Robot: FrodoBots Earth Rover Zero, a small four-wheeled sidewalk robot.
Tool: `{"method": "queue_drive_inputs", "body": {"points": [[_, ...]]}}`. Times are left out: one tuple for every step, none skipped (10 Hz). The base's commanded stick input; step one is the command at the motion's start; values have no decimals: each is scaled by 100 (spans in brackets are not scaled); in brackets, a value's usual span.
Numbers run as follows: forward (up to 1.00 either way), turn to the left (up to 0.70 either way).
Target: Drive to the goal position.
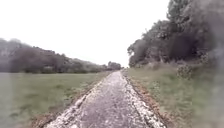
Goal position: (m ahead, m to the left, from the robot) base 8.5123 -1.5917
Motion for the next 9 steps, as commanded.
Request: {"method": "queue_drive_inputs", "body": {"points": [[70,0],[70,0],[70,0],[70,0],[70,0],[70,0],[70,0],[70,0],[70,0]]}}
